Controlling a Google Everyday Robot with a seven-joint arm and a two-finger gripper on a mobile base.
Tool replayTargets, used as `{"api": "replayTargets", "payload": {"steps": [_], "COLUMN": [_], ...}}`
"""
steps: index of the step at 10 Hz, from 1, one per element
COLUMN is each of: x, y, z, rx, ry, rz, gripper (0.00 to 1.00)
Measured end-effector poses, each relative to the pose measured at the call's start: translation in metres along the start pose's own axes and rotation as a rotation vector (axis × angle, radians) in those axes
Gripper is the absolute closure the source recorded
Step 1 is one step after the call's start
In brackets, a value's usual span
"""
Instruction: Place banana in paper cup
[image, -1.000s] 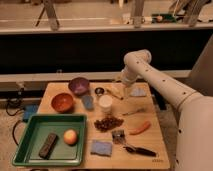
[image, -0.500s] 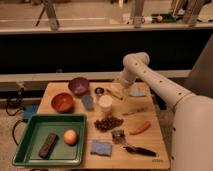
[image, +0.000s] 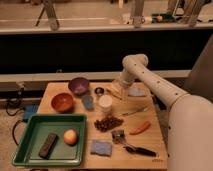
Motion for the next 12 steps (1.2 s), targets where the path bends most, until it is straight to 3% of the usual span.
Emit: {"api": "replayTargets", "payload": {"steps": [12], "x": [0.011], "y": [0.004], "z": [0.032], "rx": [-0.017], "ry": [-0.038], "rz": [0.09], "gripper": [0.2]}}
